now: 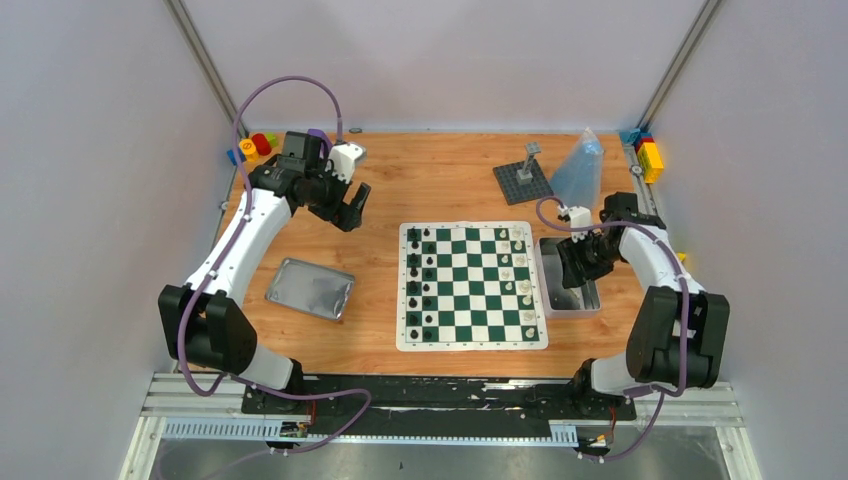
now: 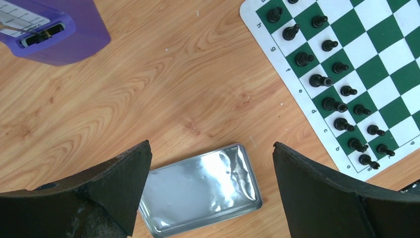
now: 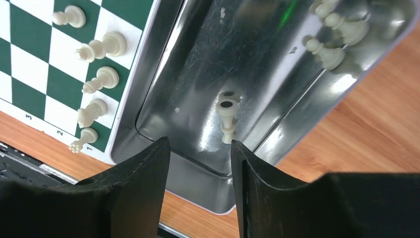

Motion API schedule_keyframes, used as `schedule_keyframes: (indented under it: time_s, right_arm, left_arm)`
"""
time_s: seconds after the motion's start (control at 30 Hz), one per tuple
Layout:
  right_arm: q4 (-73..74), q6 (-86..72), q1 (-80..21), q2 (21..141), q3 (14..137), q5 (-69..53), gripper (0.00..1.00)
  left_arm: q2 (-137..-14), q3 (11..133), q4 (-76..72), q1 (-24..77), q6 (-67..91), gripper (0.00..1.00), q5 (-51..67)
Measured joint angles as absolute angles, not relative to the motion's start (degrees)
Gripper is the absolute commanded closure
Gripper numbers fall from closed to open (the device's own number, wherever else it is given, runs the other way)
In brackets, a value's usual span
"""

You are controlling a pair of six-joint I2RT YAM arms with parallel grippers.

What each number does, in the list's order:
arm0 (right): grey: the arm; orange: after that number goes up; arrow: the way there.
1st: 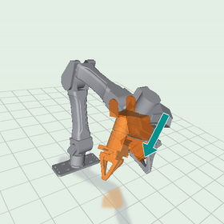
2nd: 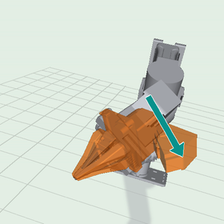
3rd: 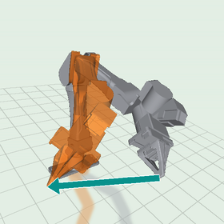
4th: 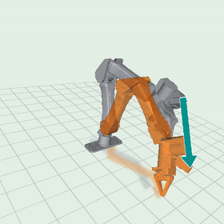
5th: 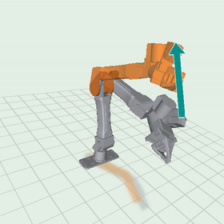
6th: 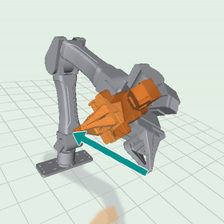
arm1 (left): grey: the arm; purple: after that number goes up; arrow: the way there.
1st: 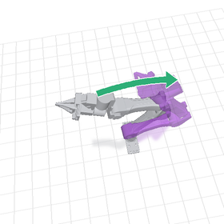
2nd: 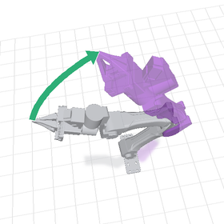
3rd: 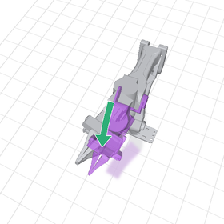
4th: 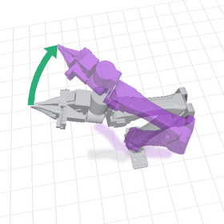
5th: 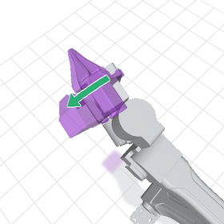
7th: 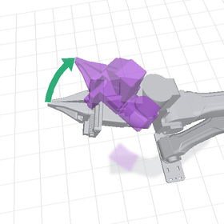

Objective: Set up the chess pieces on the board
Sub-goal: Pick up the chess piece from the storage box.

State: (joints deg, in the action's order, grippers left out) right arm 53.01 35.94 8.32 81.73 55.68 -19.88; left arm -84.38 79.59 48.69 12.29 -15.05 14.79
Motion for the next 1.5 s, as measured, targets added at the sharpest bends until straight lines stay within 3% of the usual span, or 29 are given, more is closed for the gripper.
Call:
schedule_keyframes:
  time_s: [0.23,0.7,0.97,1.07,1.17,1.23,1.33,1.5]
  right_arm:
    - [50.5,37.3,8.3,85.5,52.4,-18.3,0.55]
    - [47.5,39.2,8.3,88.8,51.1,-15.7,0.97]
    - [51.0,39.6,8.1,85.7,56.1,-16.8,1.00]
    - [52.5,39.8,7.5,83.4,58.8,-17.5,0.84]
    - [53.0,40.6,6.8,82.2,59.4,-17.6,0.55]
    - [53.2,42.0,6.5,82.5,58.9,-17.5,0.45]
    - [53.1,44.8,6.5,83.5,56.8,-17.7,0.36]
    - [53.3,50.3,6.5,85.8,52.9,-16.3,0.34]
  left_arm:
    - [-84.8,79.7,48.8,12.3,-15.0,0.00,15.5]
    - [-84.8,79.7,48.9,12.3,-15.1,0.00,15.6]
    - [-85.4,79.7,48.5,12.3,-15.3,0.00,18.5]
    - [-85.8,79.7,47.9,12.3,-15.3,0.00,21.3]
    - [-86.5,79.7,47.1,12.3,-15.2,0.00,23.8]
    - [-87.1,79.7,46.7,12.3,-15.2,0.00,25.1]
    - [-87.7,79.7,46.4,12.3,-15.3,0.00,26.2]
    - [-87.8,79.6,46.2,12.3,-15.3,0.00,26.7]
